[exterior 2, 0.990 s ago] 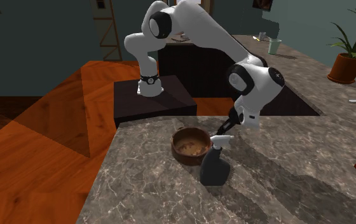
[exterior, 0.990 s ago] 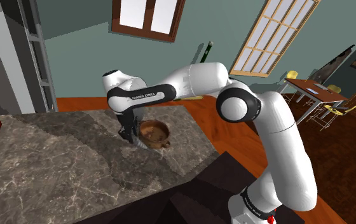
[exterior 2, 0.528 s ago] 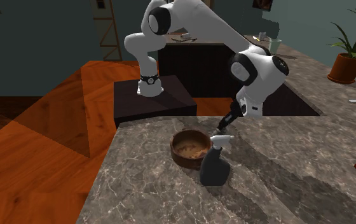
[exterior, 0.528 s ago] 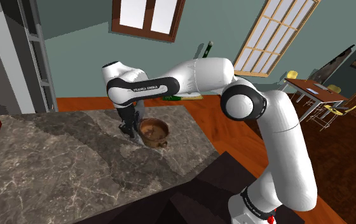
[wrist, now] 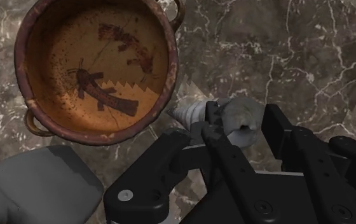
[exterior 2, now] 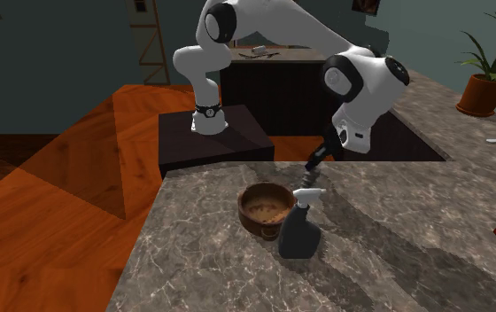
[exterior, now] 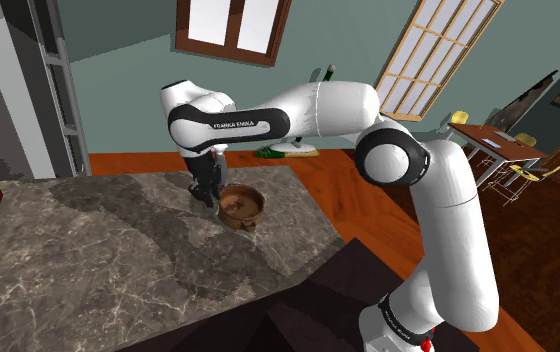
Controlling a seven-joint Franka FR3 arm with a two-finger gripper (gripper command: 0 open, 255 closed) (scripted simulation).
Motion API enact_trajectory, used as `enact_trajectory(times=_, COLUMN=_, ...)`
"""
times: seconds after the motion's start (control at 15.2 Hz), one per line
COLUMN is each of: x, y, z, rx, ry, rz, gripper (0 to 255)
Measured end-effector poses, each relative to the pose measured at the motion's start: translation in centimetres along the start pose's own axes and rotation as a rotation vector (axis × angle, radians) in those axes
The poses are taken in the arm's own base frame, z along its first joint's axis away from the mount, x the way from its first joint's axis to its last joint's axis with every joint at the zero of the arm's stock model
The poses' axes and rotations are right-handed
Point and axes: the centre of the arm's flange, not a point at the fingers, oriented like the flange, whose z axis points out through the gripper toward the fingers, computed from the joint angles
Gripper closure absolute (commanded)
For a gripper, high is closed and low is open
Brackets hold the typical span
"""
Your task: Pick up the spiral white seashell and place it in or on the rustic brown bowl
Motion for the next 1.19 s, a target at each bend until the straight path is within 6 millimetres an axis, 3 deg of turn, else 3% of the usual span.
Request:
enact_trajectory(times=0.26, x=-0.9, y=0.6, z=-1.3, rx=0.0, ry=0.0, rz=-0.001, gripper=255)
enact_trajectory(times=0.73, x=-4.4, y=8.1, z=1.3, rx=0.0, ry=-0.001, rz=0.001, gripper=255)
enact_trajectory(times=0.79, x=-4.4, y=8.2, z=1.3, rx=0.0, ry=-0.001, rz=0.002, gripper=0)
enact_trajectory(times=0.92, x=-3.9, y=7.9, z=1.6, rx=0.002, ry=0.003, rz=0.013, gripper=0)
enact_trajectory(times=1.19, x=-0.5, y=6.4, z=3.4, rx=0.021, ry=0.03, rz=0.104, gripper=0)
